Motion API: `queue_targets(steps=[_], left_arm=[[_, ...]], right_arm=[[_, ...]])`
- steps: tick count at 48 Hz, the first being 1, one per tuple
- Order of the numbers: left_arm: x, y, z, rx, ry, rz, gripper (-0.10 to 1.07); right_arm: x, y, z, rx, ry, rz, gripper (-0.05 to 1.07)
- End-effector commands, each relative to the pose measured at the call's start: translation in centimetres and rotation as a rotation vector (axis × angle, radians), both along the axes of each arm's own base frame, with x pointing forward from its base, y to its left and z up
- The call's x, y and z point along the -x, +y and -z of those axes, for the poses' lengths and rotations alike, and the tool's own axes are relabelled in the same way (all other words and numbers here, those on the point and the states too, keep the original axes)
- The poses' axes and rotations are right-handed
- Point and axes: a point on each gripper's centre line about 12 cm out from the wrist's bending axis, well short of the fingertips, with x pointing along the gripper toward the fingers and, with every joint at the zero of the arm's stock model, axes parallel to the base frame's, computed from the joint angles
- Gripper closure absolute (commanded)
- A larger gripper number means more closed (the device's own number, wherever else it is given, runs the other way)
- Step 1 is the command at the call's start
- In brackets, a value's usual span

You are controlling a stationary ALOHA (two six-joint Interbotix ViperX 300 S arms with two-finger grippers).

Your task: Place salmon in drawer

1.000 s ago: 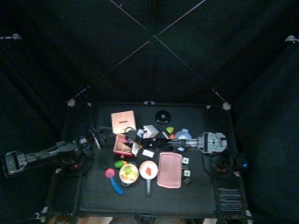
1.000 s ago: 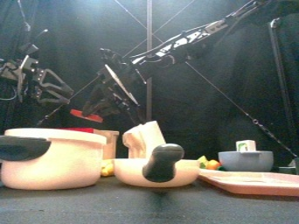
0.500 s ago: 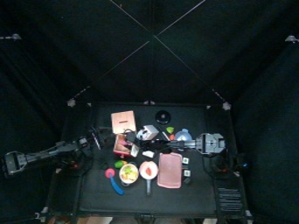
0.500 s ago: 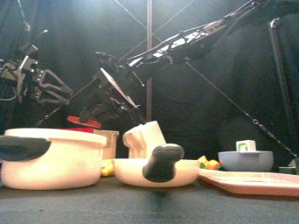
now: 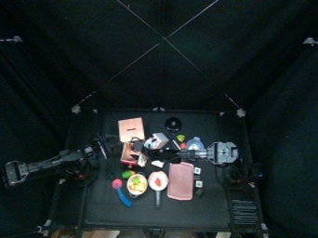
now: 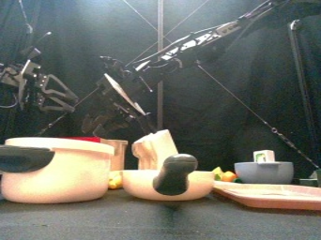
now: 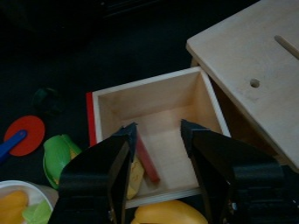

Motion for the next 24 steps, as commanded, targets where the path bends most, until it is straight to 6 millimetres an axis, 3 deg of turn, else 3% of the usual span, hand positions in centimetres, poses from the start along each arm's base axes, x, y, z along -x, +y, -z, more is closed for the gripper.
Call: queue_targets(steps=[1,17,24], left_arm=[[-0.2,0.1,-0.5,-0.009,-0.012,0.0,0.1],[-0.2,0.1,-0.4,-0.008,-0.011,0.0,0.1],[-0.2,0.1,-0.4,-0.007,-0.012,0.002,0.1]], right_arm=[[-0.3,0.2,-2.8,0.01,-0.056,-0.002,0.21],[-0.7,0.9,-3.5,0.002,-0.074,-0.008,0.21],[-0.8,1.0,-4.7,-0.017,-0.1,0.003,0.21]])
